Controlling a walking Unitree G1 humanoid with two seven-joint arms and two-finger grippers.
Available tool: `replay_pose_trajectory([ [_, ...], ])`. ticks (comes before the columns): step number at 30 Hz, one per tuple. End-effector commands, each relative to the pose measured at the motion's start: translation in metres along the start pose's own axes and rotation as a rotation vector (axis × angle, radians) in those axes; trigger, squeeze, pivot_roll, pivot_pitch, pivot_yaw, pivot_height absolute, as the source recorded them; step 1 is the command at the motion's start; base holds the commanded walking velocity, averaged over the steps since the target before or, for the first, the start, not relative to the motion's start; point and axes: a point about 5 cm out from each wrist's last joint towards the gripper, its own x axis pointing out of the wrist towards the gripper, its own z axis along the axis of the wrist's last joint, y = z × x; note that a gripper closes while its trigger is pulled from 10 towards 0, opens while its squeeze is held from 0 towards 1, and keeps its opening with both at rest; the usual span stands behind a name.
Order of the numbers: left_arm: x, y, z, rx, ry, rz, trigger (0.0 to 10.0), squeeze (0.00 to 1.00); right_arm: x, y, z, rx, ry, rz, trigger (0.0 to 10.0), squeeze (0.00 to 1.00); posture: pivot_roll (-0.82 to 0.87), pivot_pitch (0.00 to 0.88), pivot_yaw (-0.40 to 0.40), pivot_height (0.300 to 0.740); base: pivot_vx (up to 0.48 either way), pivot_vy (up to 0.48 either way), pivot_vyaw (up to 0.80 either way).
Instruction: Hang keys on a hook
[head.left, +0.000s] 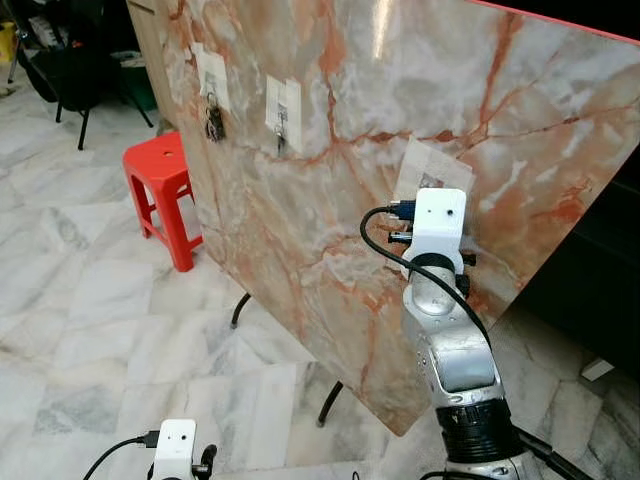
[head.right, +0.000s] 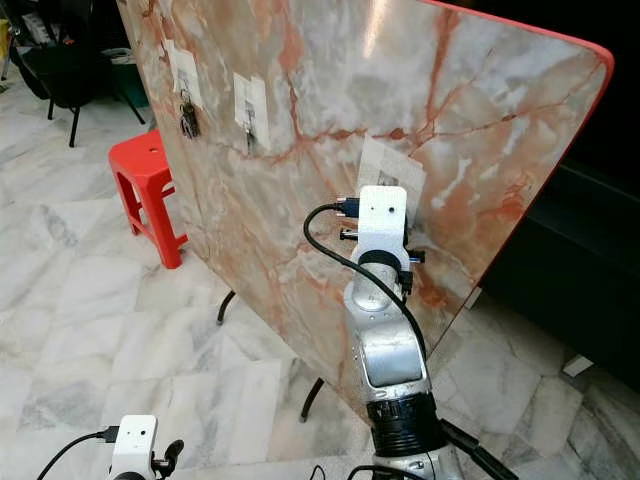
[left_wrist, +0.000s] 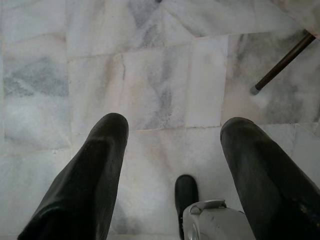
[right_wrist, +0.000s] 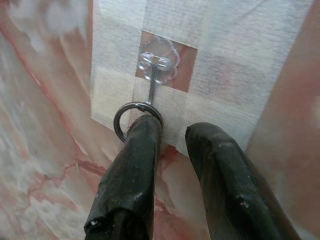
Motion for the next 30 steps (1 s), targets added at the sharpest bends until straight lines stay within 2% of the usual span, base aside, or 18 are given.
replay_pose_trajectory([
  [1,-0.003,-0.002,-0.010,-0.003,0.040,-0.004,10.0,0.00,-0.001,-0.014,0.002,0.013,0.008,-0.085,10.0,0.00,-0.02,0.032,-0.064,0.732,0.000,0.000,0.00],
  [7,-0.003,-0.003,-0.011,-0.009,0.045,-0.004,10.0,0.00,-0.009,-0.014,0.002,0.046,0.030,-0.118,10.0,0.00,-0.03,0.028,-0.065,0.732,0.000,0.000,0.00],
  [14,-0.003,-0.005,-0.011,-0.015,0.048,-0.004,10.0,0.00,-0.021,-0.005,0.008,0.176,0.033,-0.049,10.0,0.00,-0.03,0.028,-0.064,0.732,0.000,0.000,0.00],
  [17,-0.003,-0.005,-0.011,-0.016,0.051,-0.004,10.0,0.00,-0.025,-0.007,0.008,0.159,0.025,-0.030,10.0,0.00,-0.03,0.028,-0.064,0.732,0.000,0.000,0.00],
  [20,-0.003,-0.005,-0.012,-0.018,0.054,-0.003,10.0,0.00,-0.026,-0.024,-0.008,0.094,0.043,-0.044,10.0,0.00,-0.04,0.025,-0.066,0.732,0.000,0.000,0.00],
  [21,-0.003,-0.005,-0.012,-0.019,0.055,-0.002,10.0,0.00,-0.025,-0.033,-0.018,0.046,0.065,-0.043,10.0,0.00,-0.04,0.025,-0.066,0.732,0.000,0.000,0.00],
  [22,-0.003,-0.004,-0.012,-0.019,0.055,-0.002,10.0,0.00,-0.025,-0.034,-0.020,0.036,0.070,-0.042,10.0,0.00,-0.04,0.025,-0.066,0.732,0.000,0.000,0.00],
  [24,-0.003,-0.004,-0.012,-0.018,0.057,-0.002,10.0,0.00,-0.024,-0.058,-0.045,0.001,0.129,-0.084,10.0,0.00,-0.04,0.027,-0.066,0.732,0.000,0.000,0.00],
  [25,-0.003,-0.004,-0.012,-0.018,0.057,-0.002,10.0,0.00,-0.024,-0.058,-0.045,0.001,0.129,-0.084,10.0,0.00,-0.04,0.027,-0.066,0.732,0.000,0.000,0.00],
  [27,-0.003,-0.004,-0.012,-0.015,0.059,-0.001,10.0,0.00,-0.025,-0.079,-0.072,-0.007,0.228,-0.121,10.0,0.00,-0.04,0.028,-0.063,0.732,0.000,0.000,0.00],
  [28,-0.003,-0.004,-0.012,-0.015,0.059,-0.001,10.0,0.00,-0.025,-0.079,-0.072,-0.007,0.228,-0.121,10.0,0.00,-0.04,0.028,-0.063,0.732,0.000,0.000,0.00],
  [30,-0.003,-0.003,-0.012,-0.014,0.061,0.000,10.0,0.00,-0.027,-0.089,-0.091,0.026,0.294,-0.141,10.0,0.00,-0.04,0.029,-0.061,0.732,0.000,0.000,0.00],
])
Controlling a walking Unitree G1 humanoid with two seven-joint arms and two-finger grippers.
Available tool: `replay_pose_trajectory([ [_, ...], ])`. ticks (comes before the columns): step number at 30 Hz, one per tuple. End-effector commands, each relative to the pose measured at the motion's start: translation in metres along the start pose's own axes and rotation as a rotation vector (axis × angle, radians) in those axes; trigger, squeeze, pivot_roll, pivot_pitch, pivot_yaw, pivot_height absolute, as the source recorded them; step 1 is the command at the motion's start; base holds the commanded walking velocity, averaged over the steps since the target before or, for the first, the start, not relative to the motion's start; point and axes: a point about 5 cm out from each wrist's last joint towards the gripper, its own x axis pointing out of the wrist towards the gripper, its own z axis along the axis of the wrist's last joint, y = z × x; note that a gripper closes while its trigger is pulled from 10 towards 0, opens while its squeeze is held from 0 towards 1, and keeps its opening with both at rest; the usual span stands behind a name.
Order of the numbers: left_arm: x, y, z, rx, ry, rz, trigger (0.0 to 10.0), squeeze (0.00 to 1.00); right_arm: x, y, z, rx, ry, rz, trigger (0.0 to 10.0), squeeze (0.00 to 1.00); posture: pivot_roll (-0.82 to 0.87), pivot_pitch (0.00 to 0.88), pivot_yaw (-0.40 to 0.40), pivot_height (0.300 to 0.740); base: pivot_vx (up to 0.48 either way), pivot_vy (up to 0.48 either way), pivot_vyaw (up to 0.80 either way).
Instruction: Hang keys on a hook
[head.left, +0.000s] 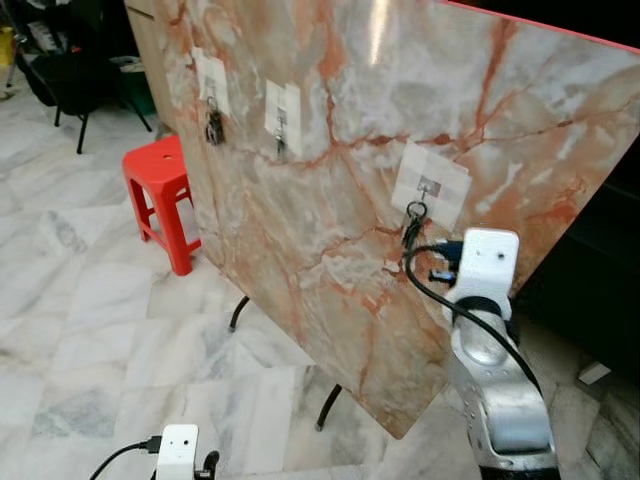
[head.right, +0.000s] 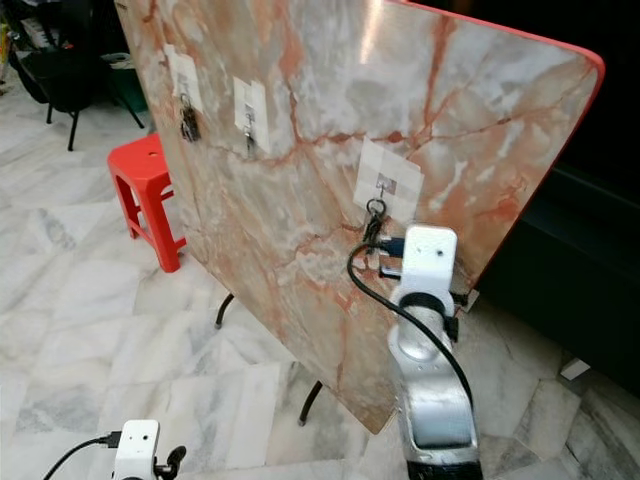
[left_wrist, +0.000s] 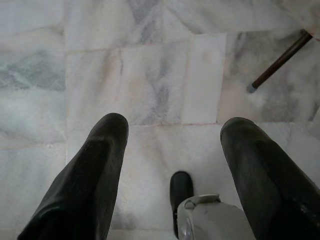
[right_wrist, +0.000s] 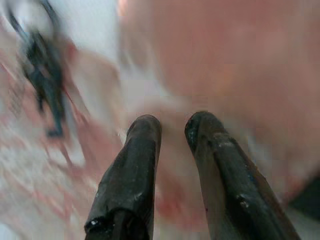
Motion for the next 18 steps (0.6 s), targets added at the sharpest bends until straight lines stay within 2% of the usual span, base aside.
replay_pose_trajectory([
  [1,-0.002,0.000,-0.006,-0.003,0.033,0.005,10.0,0.00,0.005,-0.030,-0.037,-0.001,0.165,-0.107,10.0,0.00,-0.04,0.028,-0.060,0.732,0.000,0.000,0.00],
  [5,-0.002,0.001,-0.007,0.001,0.036,0.008,10.0,0.00,0.006,-0.034,-0.066,-0.053,0.232,-0.082,10.0,0.00,-0.04,0.025,-0.058,0.732,0.000,0.000,0.00],
  [6,-0.002,0.001,-0.007,0.002,0.036,0.009,10.0,0.00,0.005,-0.034,-0.074,-0.050,0.253,-0.080,10.0,0.00,-0.04,0.025,-0.058,0.732,0.000,0.000,0.00],
  [7,-0.002,0.002,-0.007,0.003,0.037,0.010,10.0,0.00,0.004,-0.033,-0.090,-0.016,0.314,-0.055,10.0,0.00,-0.04,0.024,-0.057,0.732,0.000,0.000,0.00],
  [8,-0.002,0.002,-0.007,0.003,0.037,0.010,10.0,0.00,0.004,-0.033,-0.090,-0.016,0.314,-0.055,10.0,0.00,-0.04,0.024,-0.057,0.732,0.000,0.000,0.00],
  [10,-0.002,0.003,-0.008,0.003,0.037,0.012,10.0,0.00,0.001,-0.031,-0.109,-0.012,0.372,-0.027,10.0,0.00,-0.03,0.021,-0.058,0.732,0.000,0.000,0.00],
  [11,-0.002,0.003,-0.008,0.003,0.039,0.014,10.0,0.00,-0.001,-0.029,-0.124,-0.050,0.408,0.005,10.0,0.00,-0.03,0.018,-0.057,0.732,0.000,0.000,0.00],
  [12,-0.002,0.003,-0.008,0.003,0.039,0.014,10.0,0.00,-0.001,-0.029,-0.124,-0.050,0.408,0.005,10.0,0.00,-0.03,0.018,-0.057,0.732,0.000,0.000,0.00],
  [18,-0.003,0.004,-0.010,0.002,0.048,0.018,10.0,0.00,-0.009,-0.030,-0.168,-0.159,0.520,0.064,10.0,0.00,-0.02,0.009,-0.060,0.732,0.000,0.000,0.00],
])
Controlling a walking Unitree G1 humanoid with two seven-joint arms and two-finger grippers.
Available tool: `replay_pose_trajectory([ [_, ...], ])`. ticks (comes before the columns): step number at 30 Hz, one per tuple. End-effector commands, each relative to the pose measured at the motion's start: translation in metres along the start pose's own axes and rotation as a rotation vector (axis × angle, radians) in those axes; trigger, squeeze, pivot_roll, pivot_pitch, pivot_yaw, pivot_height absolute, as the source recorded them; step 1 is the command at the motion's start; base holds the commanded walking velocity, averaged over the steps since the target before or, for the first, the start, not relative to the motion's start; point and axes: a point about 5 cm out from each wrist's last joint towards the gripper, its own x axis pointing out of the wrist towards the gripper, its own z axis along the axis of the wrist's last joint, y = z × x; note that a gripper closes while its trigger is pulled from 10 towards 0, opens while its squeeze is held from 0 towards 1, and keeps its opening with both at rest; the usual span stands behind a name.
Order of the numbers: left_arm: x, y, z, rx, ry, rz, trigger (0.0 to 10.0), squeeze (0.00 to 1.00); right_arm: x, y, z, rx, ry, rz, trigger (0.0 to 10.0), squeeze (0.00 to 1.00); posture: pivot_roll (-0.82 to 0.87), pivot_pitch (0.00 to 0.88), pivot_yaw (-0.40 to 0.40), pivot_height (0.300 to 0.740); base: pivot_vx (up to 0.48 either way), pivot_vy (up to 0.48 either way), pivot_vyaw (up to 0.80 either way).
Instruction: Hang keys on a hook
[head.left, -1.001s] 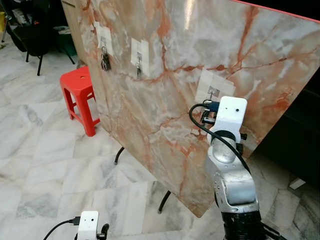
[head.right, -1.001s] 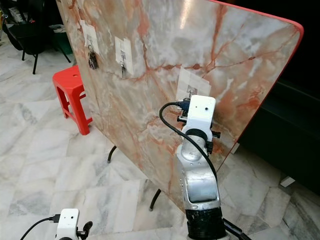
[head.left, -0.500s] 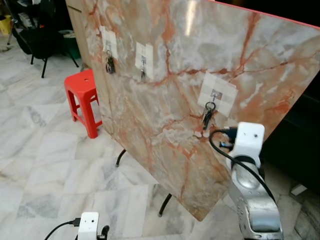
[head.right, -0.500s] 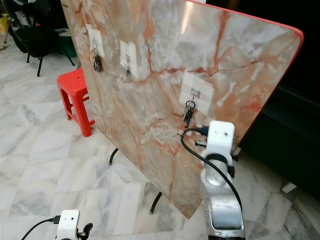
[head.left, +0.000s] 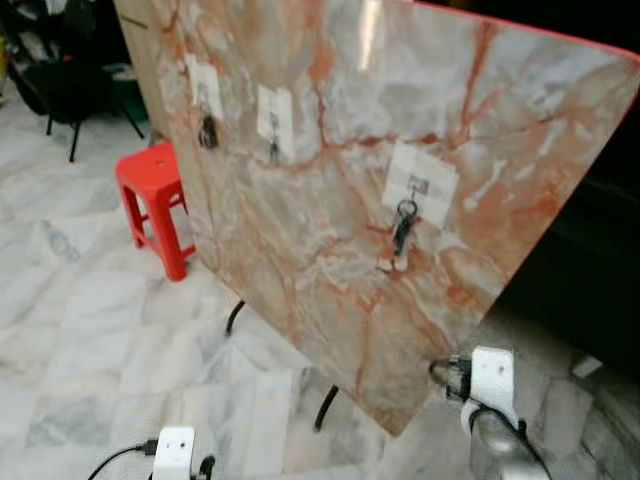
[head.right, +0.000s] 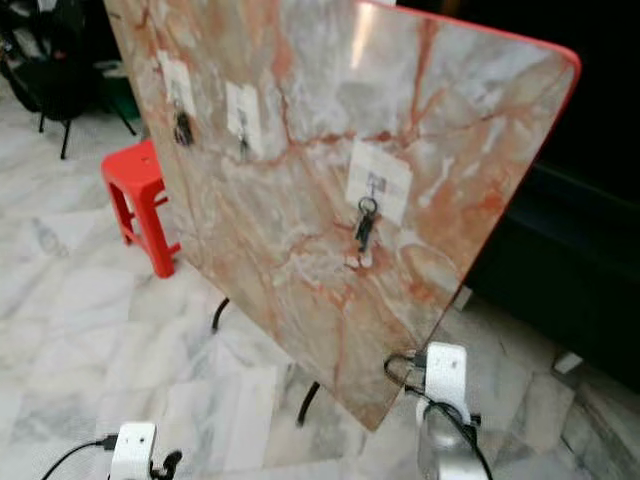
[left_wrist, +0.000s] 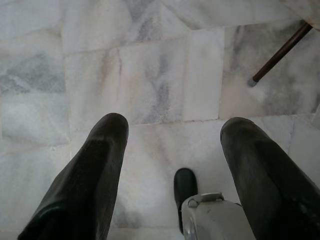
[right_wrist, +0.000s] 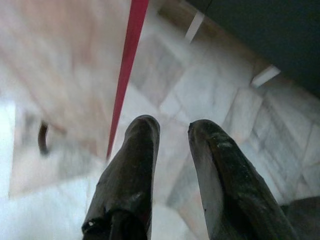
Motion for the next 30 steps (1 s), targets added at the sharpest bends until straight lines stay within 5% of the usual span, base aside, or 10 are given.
replay_pose_trajectory([
  [1,-0.002,0.001,-0.008,-0.003,0.030,0.009,10.0,0.00,0.004,-0.001,-0.011,-0.051,0.018,0.007,10.0,0.00,-0.02,0.009,-0.060,0.732,0.000,0.000,0.00],
  [9,-0.004,0.001,-0.013,-0.004,0.049,0.013,10.0,0.00,0.008,0.007,-0.050,-0.052,0.071,0.116,10.0,0.00,-0.02,0.000,-0.049,0.732,0.000,0.000,0.00],
  [13,-0.005,0.002,-0.015,0.002,0.061,0.014,10.0,0.00,0.002,0.010,-0.078,-0.106,0.173,0.146,10.0,0.00,-0.03,0.000,-0.045,0.732,0.000,0.000,0.00],
  [17,-0.005,0.002,-0.017,0.003,0.069,0.010,10.0,0.00,-0.003,0.008,-0.096,-0.063,0.254,0.150,10.0,0.00,-0.02,0.000,-0.049,0.732,0.000,0.000,0.00],
  [30,-0.006,-0.001,-0.022,-0.012,0.106,0.016,10.0,0.00,-0.003,0.011,-0.096,-0.069,0.249,0.167,10.0,0.00,-0.03,0.000,-0.053,0.732,0.000,0.172,0.00],
])
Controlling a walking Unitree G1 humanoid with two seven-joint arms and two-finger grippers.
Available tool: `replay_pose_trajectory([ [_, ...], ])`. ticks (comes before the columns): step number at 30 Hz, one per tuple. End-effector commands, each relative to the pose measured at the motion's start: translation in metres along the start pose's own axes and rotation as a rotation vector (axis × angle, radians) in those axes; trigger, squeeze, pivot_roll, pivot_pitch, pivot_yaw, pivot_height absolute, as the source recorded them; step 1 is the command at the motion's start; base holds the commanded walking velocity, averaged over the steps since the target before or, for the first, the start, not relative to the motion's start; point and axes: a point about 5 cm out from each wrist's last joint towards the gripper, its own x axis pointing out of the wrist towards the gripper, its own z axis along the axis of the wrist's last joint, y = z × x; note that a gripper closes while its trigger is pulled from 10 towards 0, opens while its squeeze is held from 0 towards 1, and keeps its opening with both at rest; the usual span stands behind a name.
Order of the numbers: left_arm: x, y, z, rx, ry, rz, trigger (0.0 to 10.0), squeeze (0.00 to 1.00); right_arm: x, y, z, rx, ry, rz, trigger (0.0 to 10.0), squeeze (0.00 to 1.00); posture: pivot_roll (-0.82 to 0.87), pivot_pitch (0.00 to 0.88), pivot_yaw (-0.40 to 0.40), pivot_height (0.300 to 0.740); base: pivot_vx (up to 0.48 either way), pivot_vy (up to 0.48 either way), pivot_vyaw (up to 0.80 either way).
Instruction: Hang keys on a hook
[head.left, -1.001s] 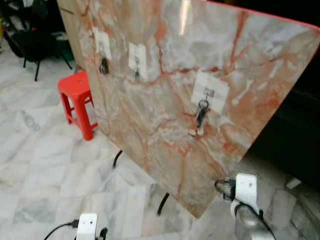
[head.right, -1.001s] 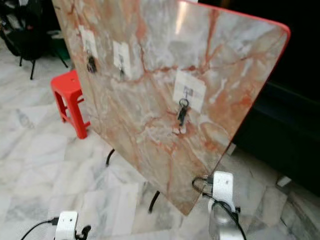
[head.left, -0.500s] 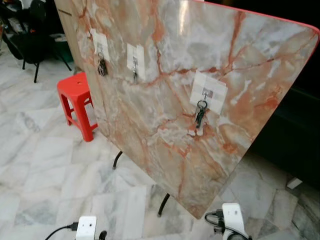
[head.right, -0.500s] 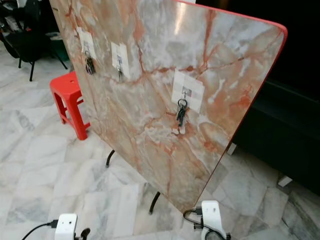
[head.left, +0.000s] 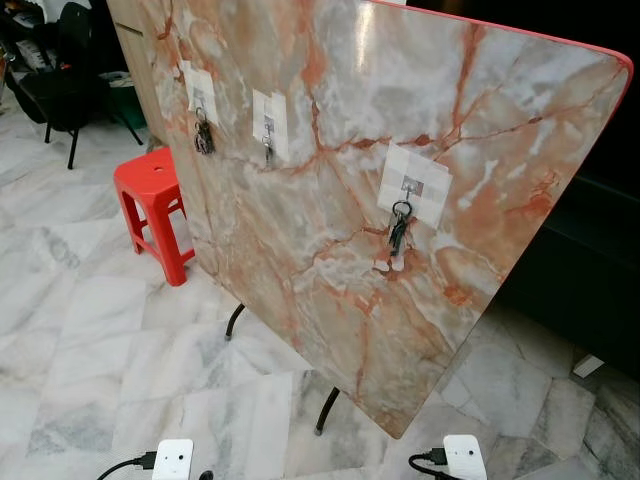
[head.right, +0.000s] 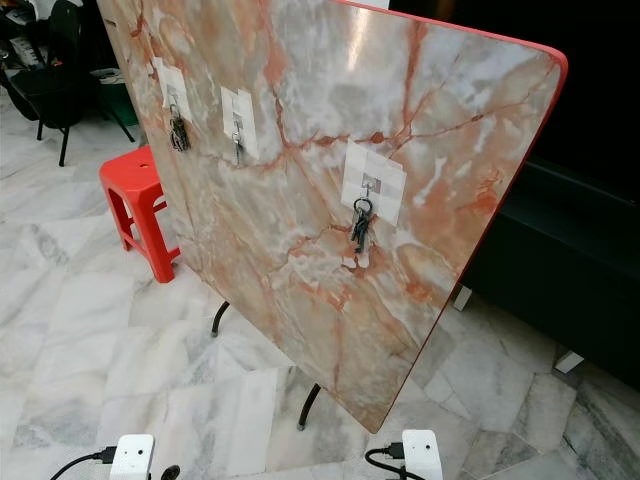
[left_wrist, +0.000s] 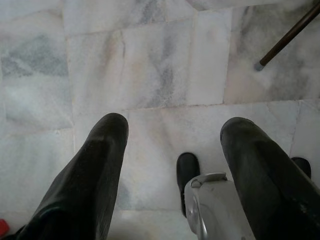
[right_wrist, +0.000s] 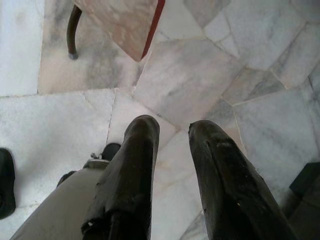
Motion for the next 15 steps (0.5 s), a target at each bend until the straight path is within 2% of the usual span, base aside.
replay_pose_trajectory([
  [1,-0.002,0.001,-0.008,-0.004,0.036,0.012,10.0,0.00,0.000,0.000,-0.002,0.006,0.008,0.003,10.0,0.00,-0.03,0.000,-0.053,0.732,0.000,0.480,0.00],
  [8,-0.002,0.007,-0.009,-0.003,0.048,0.015,10.0,0.00,-0.002,0.000,-0.010,0.035,0.027,0.006,10.0,0.00,-0.03,0.000,-0.046,0.732,0.000,0.480,0.00],
  [10,-0.002,0.009,-0.010,-0.003,0.052,0.016,10.0,0.00,-0.002,0.001,-0.012,0.036,0.042,0.010,10.0,0.00,-0.03,0.000,-0.045,0.732,0.000,0.480,-0.42],
  [15,-0.002,0.010,-0.008,-0.007,0.049,0.020,10.0,0.00,-0.001,0.003,-0.009,0.010,0.041,0.018,10.0,0.00,-0.03,0.000,-0.042,0.732,0.000,0.480,-0.80],
])
